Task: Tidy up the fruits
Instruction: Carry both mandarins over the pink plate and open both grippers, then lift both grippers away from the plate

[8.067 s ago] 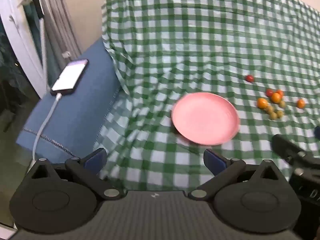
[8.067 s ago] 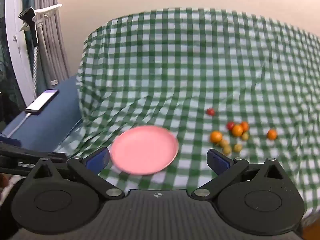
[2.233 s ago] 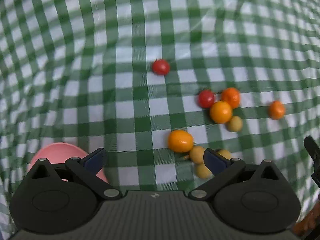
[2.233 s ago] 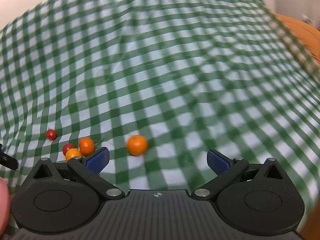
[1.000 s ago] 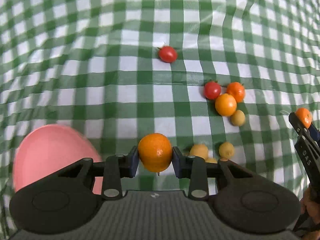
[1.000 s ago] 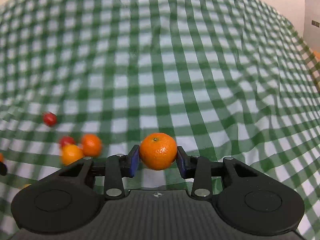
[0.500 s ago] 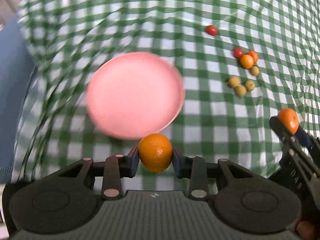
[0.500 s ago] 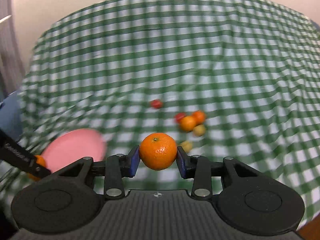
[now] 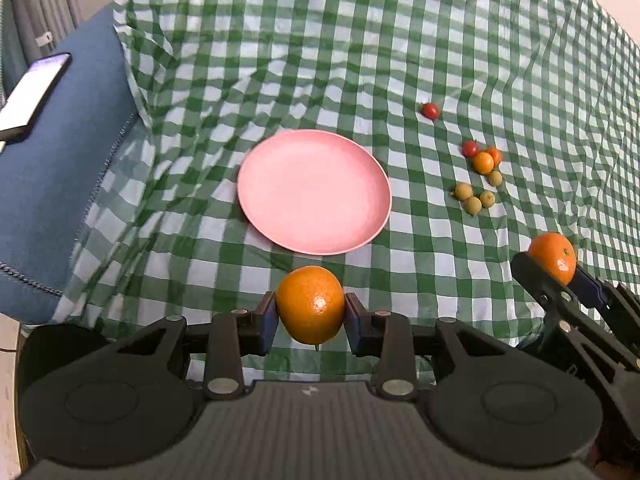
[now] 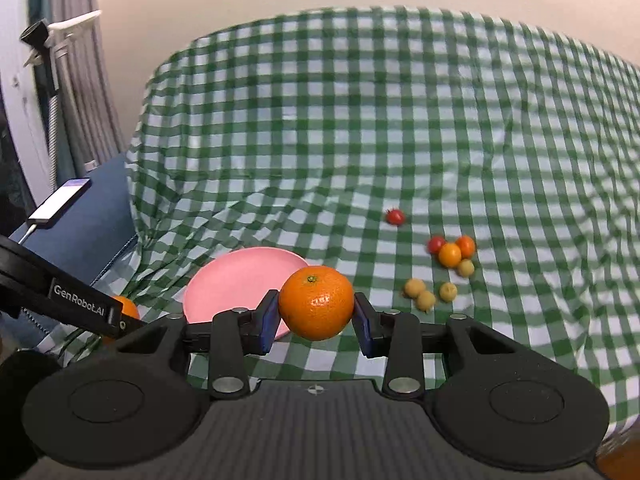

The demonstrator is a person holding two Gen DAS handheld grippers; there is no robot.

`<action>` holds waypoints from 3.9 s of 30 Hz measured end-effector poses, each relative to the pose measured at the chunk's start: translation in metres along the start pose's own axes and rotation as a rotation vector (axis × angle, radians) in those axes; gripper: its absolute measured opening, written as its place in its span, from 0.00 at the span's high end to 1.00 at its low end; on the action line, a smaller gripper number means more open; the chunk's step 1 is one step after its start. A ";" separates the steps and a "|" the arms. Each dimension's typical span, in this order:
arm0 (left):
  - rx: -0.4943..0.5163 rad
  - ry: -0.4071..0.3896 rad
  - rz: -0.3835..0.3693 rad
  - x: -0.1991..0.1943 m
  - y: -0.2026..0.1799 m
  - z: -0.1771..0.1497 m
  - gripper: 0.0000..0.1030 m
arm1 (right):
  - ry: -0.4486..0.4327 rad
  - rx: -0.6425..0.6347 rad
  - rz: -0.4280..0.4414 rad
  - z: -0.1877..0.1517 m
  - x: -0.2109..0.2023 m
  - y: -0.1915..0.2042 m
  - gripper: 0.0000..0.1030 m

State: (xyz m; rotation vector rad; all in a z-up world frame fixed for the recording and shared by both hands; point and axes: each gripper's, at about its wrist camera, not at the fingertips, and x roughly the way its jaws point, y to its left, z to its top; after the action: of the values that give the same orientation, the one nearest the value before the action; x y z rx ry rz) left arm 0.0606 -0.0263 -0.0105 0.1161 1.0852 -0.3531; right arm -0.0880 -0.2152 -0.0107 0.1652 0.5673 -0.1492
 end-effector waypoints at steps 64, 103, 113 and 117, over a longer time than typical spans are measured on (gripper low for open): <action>0.016 -0.026 0.126 0.125 0.040 0.085 0.00 | 0.237 -0.122 0.047 -0.008 0.174 0.041 0.14; -0.008 -0.073 0.250 -0.023 0.028 -0.070 0.00 | -0.027 -0.029 0.027 -0.019 -0.041 0.048 0.01; 0.011 -0.036 0.266 -0.011 0.025 -0.067 0.00 | -0.005 -0.024 0.025 -0.024 -0.032 0.051 0.01; 0.014 -0.018 0.282 -0.002 0.024 -0.060 0.00 | 0.015 -0.021 0.031 -0.023 -0.021 0.047 0.01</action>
State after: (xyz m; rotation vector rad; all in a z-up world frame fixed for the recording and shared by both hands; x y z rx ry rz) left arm 0.0172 0.0125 -0.0385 0.2747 1.0327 -0.1084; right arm -0.1090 -0.1627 -0.0129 0.1543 0.5812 -0.1123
